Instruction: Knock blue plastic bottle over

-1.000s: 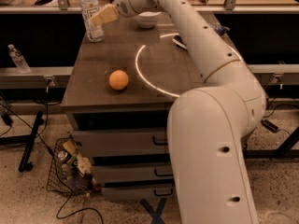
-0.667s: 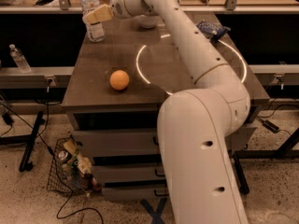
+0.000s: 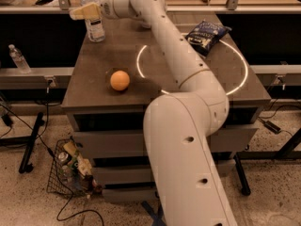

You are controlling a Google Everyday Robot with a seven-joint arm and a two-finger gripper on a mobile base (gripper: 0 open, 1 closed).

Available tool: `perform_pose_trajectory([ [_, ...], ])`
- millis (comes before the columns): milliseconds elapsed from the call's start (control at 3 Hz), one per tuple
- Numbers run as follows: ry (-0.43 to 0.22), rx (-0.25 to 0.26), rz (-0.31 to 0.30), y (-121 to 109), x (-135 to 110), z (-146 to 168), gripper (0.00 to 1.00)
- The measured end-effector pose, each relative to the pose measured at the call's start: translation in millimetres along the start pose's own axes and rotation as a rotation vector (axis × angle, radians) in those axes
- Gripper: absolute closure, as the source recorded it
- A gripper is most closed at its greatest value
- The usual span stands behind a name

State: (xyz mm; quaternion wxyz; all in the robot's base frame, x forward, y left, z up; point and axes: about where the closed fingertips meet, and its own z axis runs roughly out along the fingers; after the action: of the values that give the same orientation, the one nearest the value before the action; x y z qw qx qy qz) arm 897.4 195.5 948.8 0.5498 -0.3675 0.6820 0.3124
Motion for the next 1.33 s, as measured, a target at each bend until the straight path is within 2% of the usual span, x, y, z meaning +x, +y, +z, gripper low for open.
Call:
perform_pose_trajectory([
  [333,0.019,0.008,-0.059,10.2,-0.4,19.2,0.18],
  [667,0.015,0.016,-0.088,12.3,-1.0,22.5,0.41],
  [1000,-0.044,-0.001,-0.099,15.5,-10.7,3.4,0.65],
  [1333,-0.094,-0.05,-0.136,32.3,-28.9,-34.8,0.88],
])
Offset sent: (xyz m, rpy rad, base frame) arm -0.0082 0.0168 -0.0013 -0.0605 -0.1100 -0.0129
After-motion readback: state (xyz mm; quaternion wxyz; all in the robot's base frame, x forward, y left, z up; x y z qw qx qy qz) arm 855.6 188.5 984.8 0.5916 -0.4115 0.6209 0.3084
